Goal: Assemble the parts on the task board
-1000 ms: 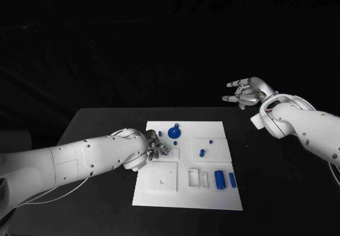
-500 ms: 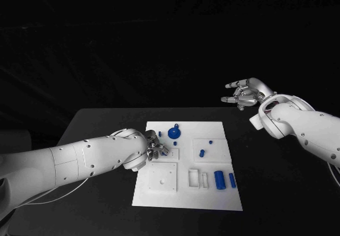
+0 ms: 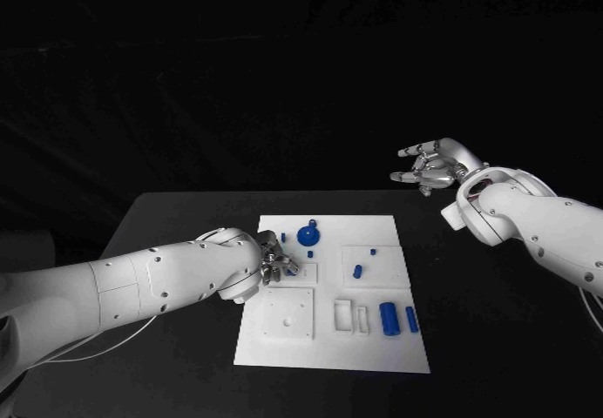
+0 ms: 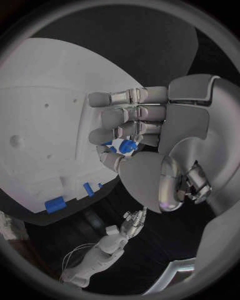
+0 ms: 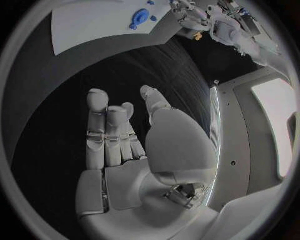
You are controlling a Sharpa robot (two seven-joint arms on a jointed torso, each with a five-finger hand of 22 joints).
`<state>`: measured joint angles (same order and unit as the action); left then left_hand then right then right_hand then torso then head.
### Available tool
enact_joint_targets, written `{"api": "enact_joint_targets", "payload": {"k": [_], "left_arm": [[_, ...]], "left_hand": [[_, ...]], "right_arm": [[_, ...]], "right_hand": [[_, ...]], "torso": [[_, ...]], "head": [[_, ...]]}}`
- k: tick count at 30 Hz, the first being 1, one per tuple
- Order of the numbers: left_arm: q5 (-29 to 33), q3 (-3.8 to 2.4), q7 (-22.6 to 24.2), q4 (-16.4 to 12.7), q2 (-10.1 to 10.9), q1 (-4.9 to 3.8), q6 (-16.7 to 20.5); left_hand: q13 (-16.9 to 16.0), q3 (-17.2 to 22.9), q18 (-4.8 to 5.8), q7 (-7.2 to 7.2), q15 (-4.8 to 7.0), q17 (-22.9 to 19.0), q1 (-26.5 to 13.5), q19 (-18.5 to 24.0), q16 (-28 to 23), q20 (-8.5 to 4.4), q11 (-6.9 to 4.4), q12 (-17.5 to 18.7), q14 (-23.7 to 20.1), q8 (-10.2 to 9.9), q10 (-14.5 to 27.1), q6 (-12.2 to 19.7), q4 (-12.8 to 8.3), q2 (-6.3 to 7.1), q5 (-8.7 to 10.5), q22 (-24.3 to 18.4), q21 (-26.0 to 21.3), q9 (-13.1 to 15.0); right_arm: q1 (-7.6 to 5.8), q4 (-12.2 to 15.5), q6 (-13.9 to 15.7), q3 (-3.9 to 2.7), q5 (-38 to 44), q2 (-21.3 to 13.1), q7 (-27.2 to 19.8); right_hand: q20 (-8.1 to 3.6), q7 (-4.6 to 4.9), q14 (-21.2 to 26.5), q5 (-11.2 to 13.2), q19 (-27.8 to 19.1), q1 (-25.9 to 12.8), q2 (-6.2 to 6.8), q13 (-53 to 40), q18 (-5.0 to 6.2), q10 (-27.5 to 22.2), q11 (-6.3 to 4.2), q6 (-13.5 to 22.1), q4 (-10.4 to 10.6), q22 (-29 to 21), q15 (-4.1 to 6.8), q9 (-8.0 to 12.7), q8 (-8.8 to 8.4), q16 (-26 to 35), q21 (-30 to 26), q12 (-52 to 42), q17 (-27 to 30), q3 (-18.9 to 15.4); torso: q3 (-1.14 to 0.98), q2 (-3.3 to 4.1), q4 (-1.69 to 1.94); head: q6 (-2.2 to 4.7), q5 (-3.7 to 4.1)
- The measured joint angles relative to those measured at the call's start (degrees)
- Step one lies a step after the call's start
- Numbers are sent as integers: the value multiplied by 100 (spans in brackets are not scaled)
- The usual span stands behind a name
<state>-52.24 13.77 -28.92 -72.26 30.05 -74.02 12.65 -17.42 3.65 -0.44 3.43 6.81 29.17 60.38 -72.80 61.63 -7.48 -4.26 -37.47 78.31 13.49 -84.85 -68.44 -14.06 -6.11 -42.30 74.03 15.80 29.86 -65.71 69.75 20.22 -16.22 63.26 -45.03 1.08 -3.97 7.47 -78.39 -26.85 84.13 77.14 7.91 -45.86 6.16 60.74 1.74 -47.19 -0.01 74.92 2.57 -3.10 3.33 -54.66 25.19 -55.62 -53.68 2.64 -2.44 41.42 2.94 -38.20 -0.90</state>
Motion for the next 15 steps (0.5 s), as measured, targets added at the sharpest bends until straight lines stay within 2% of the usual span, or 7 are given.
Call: {"api": "enact_joint_targets", "payload": {"k": [12, 15], "left_arm": [[-43, -6, -3, 79, -53, -5, -124], [-59, -7, -3, 101, -69, -6, -159]], "left_hand": [[-22, -1, 0, 1, -9, 13, -13, -41, 0, 1, 0, -26, 8, 111, 0, 0, -1, -13, 88, 64, -63, 131], [-41, -1, 1, 1, -9, 25, -13, -61, 0, 21, 1, -49, 8, 112, 0, -1, -1, -13, 122, 86, -63, 285]], "right_arm": [[0, 11, -16, 0, 8, -3, 11], [0, 12, -20, 0, 9, -2, 14]], "right_hand": [[0, -6, 0, 0, 0, 0, 0, 0, 0, 16, -14, 8, 0, 0, 0, 0, 0, 0, 0, 0, 1, 0], [0, 9, 0, 0, 0, 0, 0, -6, -1, 22, -19, -8, 0, 0, 0, 0, 0, 0, 0, 0, 1, 0]], "torso": [[-3, 0, -1], [-3, 0, -3]], "head": [[-15, 3], [-15, 8]]}}
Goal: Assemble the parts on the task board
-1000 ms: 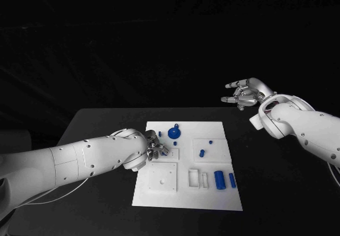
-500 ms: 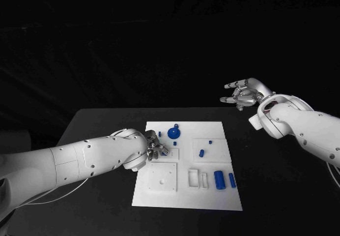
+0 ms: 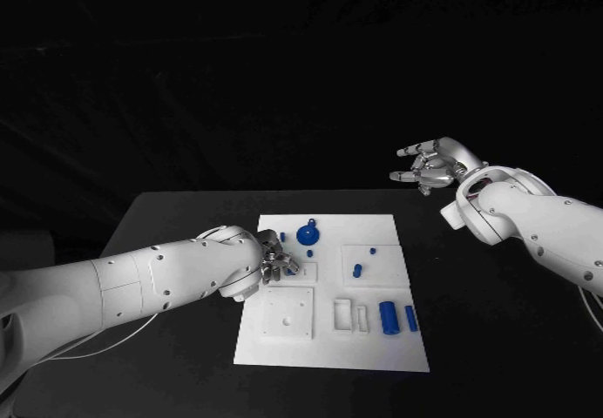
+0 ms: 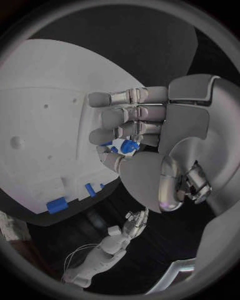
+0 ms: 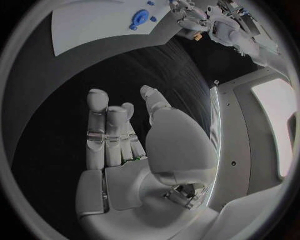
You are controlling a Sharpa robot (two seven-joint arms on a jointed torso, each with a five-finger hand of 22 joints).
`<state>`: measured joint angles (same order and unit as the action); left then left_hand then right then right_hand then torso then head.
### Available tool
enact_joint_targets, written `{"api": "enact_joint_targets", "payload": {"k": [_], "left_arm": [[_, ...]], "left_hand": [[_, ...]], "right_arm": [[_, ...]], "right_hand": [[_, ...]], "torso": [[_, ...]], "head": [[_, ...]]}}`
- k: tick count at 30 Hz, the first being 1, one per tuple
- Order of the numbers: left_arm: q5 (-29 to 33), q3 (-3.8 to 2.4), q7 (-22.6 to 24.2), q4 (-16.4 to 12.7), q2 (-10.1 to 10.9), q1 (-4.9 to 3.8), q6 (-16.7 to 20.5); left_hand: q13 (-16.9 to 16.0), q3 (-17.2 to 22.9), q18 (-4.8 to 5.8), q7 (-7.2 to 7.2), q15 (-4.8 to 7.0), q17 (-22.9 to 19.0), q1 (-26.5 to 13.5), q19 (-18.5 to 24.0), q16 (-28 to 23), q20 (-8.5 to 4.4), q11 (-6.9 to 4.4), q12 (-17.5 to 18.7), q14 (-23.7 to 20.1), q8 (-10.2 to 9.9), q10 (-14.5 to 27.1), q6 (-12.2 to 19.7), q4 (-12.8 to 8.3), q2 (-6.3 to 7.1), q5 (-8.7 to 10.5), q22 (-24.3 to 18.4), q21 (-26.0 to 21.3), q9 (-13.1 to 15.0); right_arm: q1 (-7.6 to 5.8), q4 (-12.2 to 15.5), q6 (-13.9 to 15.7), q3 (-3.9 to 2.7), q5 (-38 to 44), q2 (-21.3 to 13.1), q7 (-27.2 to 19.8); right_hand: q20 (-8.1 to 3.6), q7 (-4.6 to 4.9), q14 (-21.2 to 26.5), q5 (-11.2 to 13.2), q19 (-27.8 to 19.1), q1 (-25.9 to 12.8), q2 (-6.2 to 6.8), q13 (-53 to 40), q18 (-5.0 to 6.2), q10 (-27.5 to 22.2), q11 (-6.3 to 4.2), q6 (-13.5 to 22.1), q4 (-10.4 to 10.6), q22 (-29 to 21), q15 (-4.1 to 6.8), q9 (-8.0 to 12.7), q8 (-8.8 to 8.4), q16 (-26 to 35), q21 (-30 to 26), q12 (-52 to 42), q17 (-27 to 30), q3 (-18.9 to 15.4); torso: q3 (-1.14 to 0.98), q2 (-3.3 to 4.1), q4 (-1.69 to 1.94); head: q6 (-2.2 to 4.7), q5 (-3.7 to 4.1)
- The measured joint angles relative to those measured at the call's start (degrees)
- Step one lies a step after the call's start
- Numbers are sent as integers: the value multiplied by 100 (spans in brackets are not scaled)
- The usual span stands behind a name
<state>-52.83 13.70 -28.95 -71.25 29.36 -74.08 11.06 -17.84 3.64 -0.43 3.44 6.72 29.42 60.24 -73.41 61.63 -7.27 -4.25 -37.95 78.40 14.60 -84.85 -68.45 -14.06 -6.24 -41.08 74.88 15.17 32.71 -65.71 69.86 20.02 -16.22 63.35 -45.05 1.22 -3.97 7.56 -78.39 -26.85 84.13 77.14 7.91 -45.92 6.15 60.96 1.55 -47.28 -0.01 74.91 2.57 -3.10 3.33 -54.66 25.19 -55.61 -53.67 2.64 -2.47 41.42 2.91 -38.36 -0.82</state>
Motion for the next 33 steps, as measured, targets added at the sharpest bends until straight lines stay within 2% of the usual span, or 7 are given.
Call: {"api": "enact_joint_targets", "payload": {"k": [13, 15, 17, 20, 22, 30, 33], "left_arm": [[-45, -1, 0, 67, -53, -2, -108], [-52, 2, -2, 76, -65, -2, -123], [-58, 5, -5, 81, -74, 1, -136], [-66, 9, -7, 88, -96, 11, -161], [-71, 5, -7, 103, -109, 9, -167], [-79, 0, 7, 162, -158, 7, -212], [-80, -3, 15, 180, -167, 8, -229]], "left_hand": [[-83, -26, 0, 1, -1, 49, 0, -52, 67, -13, 1, -65, 1, 0, -1, -1, 78, 0, 356, 6, -89, 310], [-95, -49, 0, 1, -1, 56, 0, -61, 73, -21, 9, -93, 1, 0, -10, -1, 101, 0, 456, 6, -111, 463], [-116, -73, 0, 14, -1, 68, -1, -61, 94, -21, 34, -98, 1, 1, -36, -15, 164, -3, 516, 6, -111, 812], [-135, -102, -1, 52, -12, 73, 15, -82, 94, 0, 73, -102, 9, 66, -76, -56, 203, -51, 626, 5, -111, 921], [-165, -168, -1, 51, -12, 82, 101, -82, 119, -1, 81, -102, 9, 63, -83, -56, 304, -142, 769, 5, -143, 939], [-207, -374, -1, 49, -20, 98, 258, -82, 155, -1, 80, -136, 2, 53, -83, -58, 519, -244, 1533, 5, -144, 962], [-222, -475, -1, 48, -20, 98, 379, -82, 156, -1, 80, -136, 2, 53, -83, -58, 620, -275, 1665, 5, -166, 972]], "right_arm": [[0, 2, -12, 0, 3, 3, 9], [0, 2, -14, 0, 4, 5, 10], [0, 2, -16, 0, 4, 6, 11], [0, 1, -19, 0, 5, 8, 13], [0, -2, -21, 0, 5, 10, 15], [0, 2, -28, 0, 7, 14, 20], [0, 5, -31, 0, 8, 14, 21]], "right_hand": [[0, 4, 0, 0, 0, 0, 0, 0, -1, -13, -13, -4, 0, 0, 0, 0, 0, 0, 0, 0, 1, 0], [0, 4, 0, 0, 0, 0, 0, 0, -1, -13, -13, -4, 0, 0, 0, 0, 0, 0, 0, 0, 1, 0], [0, 4, 0, 0, 0, 0, 0, 0, -1, -13, -13, -4, 0, 0, 0, 0, 0, 0, 0, 0, 1, 0], [0, 4, 0, 0, 0, 0, 0, 1, -1, -13, -13, -3, 0, -1, 0, 0, 0, 0, 0, 0, 1, 0], [0, 4, 0, 0, 0, 0, 0, 1, -1, -13, -13, -3, 0, -1, 0, 0, 0, 0, 0, 0, 1, 0], [0, 4, 0, 0, 0, 0, 1, 1, -1, -12, -12, -2, -24, -1, 0, 0, 0, 0, 0, 0, 2, 24], [0, 4, 0, 0, 0, 0, 1, 1, -1, -11, -12, -2, -24, -1, 0, 0, 0, 0, 0, 0, 2, 24]], "torso": [[-1, -3, 0], [-1, -3, 0], [-1, -3, 1], [-1, -2, 3], [1, -1, 3], [1, 2, 3], [2, 2, 3]], "head": [[9, 11], [10, 12], [10, 15], [13, 18], [14, 20], [9, 30], [5, 37]]}}
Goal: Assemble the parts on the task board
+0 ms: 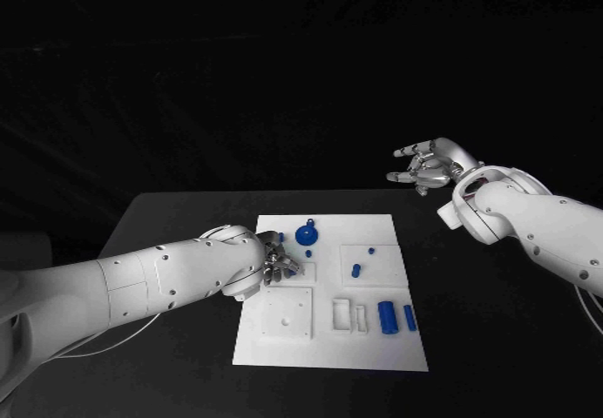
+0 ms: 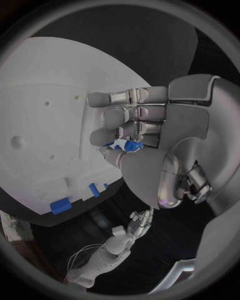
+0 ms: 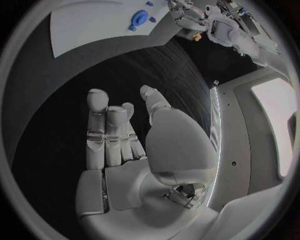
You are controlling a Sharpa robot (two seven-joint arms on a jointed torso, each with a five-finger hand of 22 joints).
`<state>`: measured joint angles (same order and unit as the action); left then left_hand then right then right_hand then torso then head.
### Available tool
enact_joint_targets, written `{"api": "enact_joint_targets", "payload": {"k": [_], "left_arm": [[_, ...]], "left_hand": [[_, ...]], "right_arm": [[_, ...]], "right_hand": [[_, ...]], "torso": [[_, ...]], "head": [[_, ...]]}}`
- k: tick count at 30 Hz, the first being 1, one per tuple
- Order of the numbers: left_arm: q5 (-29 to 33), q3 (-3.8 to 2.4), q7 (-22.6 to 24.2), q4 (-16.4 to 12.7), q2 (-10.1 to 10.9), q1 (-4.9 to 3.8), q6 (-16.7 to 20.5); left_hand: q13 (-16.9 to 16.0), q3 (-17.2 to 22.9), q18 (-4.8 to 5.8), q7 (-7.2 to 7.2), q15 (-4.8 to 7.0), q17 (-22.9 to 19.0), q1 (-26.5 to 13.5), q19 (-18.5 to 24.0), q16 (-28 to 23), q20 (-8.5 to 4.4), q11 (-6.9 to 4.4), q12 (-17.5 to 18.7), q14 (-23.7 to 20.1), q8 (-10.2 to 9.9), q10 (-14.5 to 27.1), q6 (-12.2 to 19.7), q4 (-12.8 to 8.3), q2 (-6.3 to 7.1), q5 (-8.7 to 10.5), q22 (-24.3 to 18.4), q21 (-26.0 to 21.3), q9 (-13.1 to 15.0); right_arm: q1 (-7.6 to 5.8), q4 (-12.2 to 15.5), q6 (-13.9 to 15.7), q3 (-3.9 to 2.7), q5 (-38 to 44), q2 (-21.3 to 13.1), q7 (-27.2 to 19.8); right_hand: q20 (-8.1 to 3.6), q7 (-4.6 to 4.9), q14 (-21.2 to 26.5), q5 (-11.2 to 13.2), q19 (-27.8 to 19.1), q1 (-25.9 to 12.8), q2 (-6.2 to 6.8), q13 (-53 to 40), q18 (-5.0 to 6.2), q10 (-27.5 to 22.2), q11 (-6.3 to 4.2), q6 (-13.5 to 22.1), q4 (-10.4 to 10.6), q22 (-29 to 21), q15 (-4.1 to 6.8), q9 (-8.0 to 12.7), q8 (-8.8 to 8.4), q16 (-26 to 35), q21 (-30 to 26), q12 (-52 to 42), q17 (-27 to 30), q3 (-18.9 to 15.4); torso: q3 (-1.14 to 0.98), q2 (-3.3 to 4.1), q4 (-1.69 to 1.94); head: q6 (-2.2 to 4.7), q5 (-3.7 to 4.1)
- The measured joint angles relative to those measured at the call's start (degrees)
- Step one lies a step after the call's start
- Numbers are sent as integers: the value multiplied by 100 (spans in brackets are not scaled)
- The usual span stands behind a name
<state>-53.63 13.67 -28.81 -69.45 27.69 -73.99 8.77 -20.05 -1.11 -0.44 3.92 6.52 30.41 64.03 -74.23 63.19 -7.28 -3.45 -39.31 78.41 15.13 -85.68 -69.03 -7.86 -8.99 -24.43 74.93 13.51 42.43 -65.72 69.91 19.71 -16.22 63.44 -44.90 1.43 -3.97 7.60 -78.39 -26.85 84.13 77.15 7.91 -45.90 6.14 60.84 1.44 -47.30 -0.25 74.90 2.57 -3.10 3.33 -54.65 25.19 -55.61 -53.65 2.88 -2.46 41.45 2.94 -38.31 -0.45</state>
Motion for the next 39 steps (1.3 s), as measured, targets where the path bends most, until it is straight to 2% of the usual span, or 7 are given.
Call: {"api": "enact_joint_targets", "payload": {"k": [3, 17, 18, 19, 21, 31, 39], "left_arm": [[0, -3, 11, 19, -8, 2, -14], [-2, -9, 54, 44, -1, 7, -39], [-4, -7, 54, 50, 2, 9, -39], [-6, -4, 54, 58, 6, 13, -39], [-10, 0, 53, 65, 13, 23, -38], [-29, 10, 37, 85, 31, 42, -35], [-34, 11, 37, 88, 66, 47, -31]], "left_hand": [[-3, -61, 0, 0, 0, 0, 57, 0, 0, 0, 0, 0, 0, 0, 0, 0, 61, -34, 76, 0, 0, 6], [-1, -413, 0, -32, 23, -1, 255, -20, 0, 21, 0, 0, -25, 1, 0, -27, 270, 77, 582, -1, -56, 12], [1, -472, 0, -152, 24, -1, 217, -20, 0, 21, 0, 0, -25, 1, 0, -144, 329, 143, 743, -1, -56, 7], [1, -522, 0, -524, 44, -4, 184, -20, 0, 21, -88, 1, -44, 1, 90, -569, 379, 208, 837, -2, -56, 7], [8, -615, 0, -702, 44, -9, 106, -20, 0, 21, -161, 1, -45, 0, 163, -744, 512, 288, 1040, -2, -79, 16], [24, -437, -1, -713, 44, -17, 54, -41, 0, 41, -164, 1, -44, 0, 165, -755, 1158, 815, 1562, -2, -134, 52], [24, -307, 0, -712, 44, -16, 34, -41, 0, 42, -164, 1, -44, 0, 165, -754, 1319, 915, 1606, -1, -139, 51]], "right_arm": [[0, 1, -2, 0, 1, -2, 2], [0, 0, -7, 0, 5, -9, 5], [0, 0, -7, 0, 5, -9, 5], [0, -1, -7, 0, 5, -10, 6], [0, -1, -7, 0, 6, -11, 6], [0, -5, -7, 0, 7, -11, 6], [1, -7, -7, 0, 8, -14, 6]], "right_hand": [[0, 0, 0, 0, 0, 0, 0, 0, 0, 0, 0, 0, 0, 0, 0, 0, 0, 0, 0, 0, 0, 0], [0, -1, 0, 0, 0, 0, 0, 1, -1, 10, 10, 2, -16, 0, 0, 0, 0, 0, 0, 0, 0, -16], [0, -9, 0, 0, 0, 0, 0, 1, 0, 10, 10, 11, -15, 0, 0, 0, 0, 0, 0, 0, 1, -16], [0, -10, 0, 0, 0, 0, 0, 1, 0, 10, 10, 11, -16, 0, 0, 0, 0, 0, 0, 0, 1, -16], [0, -10, 0, 0, 0, 0, 0, 1, -1, 10, 10, 11, -16, 2, 0, 0, 0, 0, 0, 0, 1, -16], [0, -10, 0, 0, 0, 0, 0, 1, 0, 11, 11, 12, -15, 4, 0, 0, 0, 0, 0, 0, 1, -16], [0, -13, 0, 0, 0, 0, 0, 2, -1, 11, 11, 28, -15, 4, 0, 0, 0, 0, 0, 0, 12, -16]], "torso": [[2, 1, 2], [7, -2, 9], [7, -2, 9], [7, -2, 10], [7, -2, 10], [8, -2, 8], [7, -3, 7]], "head": [[-1, 6], [-18, 18], [-18, 19], [-18, 21], [-17, 22], [-14, 26], [-14, 27]]}}
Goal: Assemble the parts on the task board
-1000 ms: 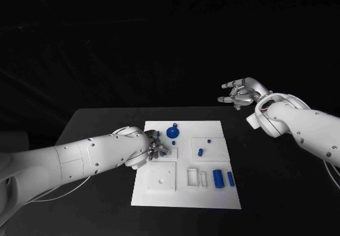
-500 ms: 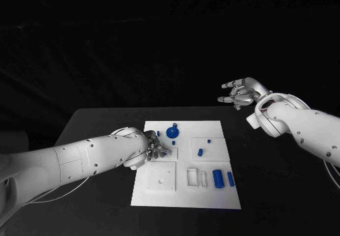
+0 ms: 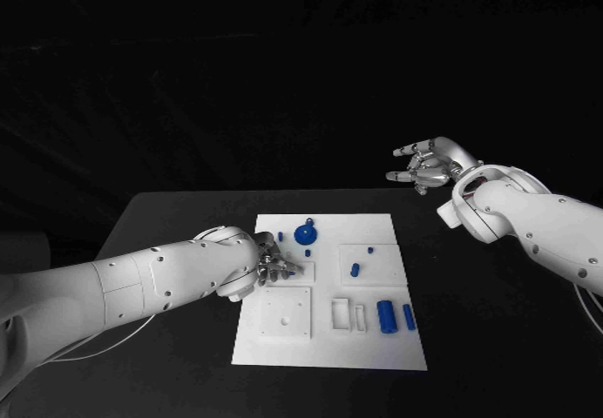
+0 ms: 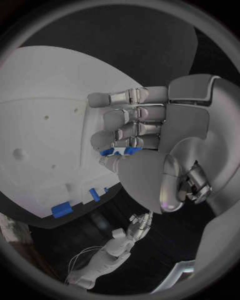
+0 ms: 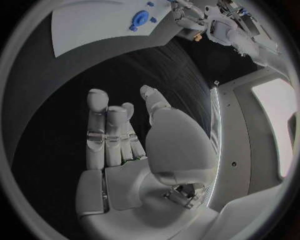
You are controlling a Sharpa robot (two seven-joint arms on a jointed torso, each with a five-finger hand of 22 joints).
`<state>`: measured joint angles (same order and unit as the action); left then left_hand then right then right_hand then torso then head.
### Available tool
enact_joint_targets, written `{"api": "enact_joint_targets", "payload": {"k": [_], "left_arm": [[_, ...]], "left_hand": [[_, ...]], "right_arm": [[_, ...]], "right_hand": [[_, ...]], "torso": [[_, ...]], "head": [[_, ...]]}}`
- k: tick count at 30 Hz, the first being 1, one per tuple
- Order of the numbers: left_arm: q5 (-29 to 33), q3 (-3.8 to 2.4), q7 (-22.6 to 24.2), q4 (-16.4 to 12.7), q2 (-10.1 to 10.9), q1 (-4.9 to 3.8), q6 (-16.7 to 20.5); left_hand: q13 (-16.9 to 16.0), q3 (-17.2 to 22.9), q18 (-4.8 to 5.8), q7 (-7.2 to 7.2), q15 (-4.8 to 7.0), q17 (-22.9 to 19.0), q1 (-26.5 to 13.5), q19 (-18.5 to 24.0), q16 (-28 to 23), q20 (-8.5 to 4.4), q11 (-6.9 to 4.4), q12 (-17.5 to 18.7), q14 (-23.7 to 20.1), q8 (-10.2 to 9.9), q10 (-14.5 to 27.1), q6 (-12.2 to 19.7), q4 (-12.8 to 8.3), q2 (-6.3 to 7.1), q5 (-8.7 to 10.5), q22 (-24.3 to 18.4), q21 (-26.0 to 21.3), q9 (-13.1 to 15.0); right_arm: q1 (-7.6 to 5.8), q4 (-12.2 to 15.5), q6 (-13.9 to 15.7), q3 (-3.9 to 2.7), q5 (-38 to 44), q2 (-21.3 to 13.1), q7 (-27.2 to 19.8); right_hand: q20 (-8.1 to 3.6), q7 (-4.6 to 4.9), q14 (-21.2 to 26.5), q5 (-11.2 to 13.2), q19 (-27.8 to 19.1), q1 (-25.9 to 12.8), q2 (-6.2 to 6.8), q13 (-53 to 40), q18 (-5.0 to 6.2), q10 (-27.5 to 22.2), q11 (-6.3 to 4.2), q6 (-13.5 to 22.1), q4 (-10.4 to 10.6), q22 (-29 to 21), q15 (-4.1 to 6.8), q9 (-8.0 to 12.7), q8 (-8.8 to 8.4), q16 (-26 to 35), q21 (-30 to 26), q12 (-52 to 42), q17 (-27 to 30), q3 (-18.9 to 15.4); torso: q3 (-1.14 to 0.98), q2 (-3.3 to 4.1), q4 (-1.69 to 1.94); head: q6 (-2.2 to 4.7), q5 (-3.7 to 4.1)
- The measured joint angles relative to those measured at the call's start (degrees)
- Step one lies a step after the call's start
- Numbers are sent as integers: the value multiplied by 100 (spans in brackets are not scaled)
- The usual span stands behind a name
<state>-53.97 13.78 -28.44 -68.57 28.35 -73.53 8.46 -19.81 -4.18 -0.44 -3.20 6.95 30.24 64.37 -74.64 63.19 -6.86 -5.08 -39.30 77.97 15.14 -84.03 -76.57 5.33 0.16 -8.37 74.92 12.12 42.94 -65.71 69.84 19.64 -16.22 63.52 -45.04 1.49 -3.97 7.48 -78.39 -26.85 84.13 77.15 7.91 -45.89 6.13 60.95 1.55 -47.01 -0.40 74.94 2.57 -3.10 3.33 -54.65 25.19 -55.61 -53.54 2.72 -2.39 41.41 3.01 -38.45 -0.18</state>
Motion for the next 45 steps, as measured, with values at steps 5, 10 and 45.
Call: {"api": "enact_joint_targets", "payload": {"k": [5, 10, 45], "left_arm": [[5, 0, 3, -1, 31, 1, 5], [42, -2, 18, -26, 85, 2, 8], [844, -436, 65, 198, 345, -374, -238]], "left_hand": [[6, 125, 0, 0, 0, -9, -16, 0, -22, 0, 0, 27, 0, 0, 0, 0, 189, 153, 81, 3, -28, 0], [15, 263, 0, 0, 0, -25, -15, 0, -22, 0, 0, 27, 0, 0, 0, 1, 424, 360, 155, 2, -28, -3], [68, 63, 0, 261, -76, -211, 77, 56, -262, 8, 95, 630, -256, -1082, 6, 236, -14, 42, 84, -1, -319, -900]], "right_arm": [[0, -1, 0, 0, 1, 0, 0], [1, -7, 1, 0, 1, -1, -2], [12, -89, 0, -1, -82, 12, -6]], "right_hand": [[0, 0, 0, 0, 0, 0, 0, 0, 0, 0, 0, 0, 0, 0, 0, 0, 0, 0, 0, 0, 0, 0], [0, 0, 0, 0, 0, 0, 0, 0, 0, -3, -3, 1, 0, -1, 0, 0, 0, 0, 0, 0, 0, 0], [0, 10, 0, 22, 0, 0, 0, 1, -1, -12, -12, 32, 59, -2, 0, 0, 0, 23, -94, 0, 33, -24]], "torso": [[0, -1, 0], [0, -1, -1], [-10, 5, -5]], "head": [[-1, 7], [7, 16], [130, -36]]}}
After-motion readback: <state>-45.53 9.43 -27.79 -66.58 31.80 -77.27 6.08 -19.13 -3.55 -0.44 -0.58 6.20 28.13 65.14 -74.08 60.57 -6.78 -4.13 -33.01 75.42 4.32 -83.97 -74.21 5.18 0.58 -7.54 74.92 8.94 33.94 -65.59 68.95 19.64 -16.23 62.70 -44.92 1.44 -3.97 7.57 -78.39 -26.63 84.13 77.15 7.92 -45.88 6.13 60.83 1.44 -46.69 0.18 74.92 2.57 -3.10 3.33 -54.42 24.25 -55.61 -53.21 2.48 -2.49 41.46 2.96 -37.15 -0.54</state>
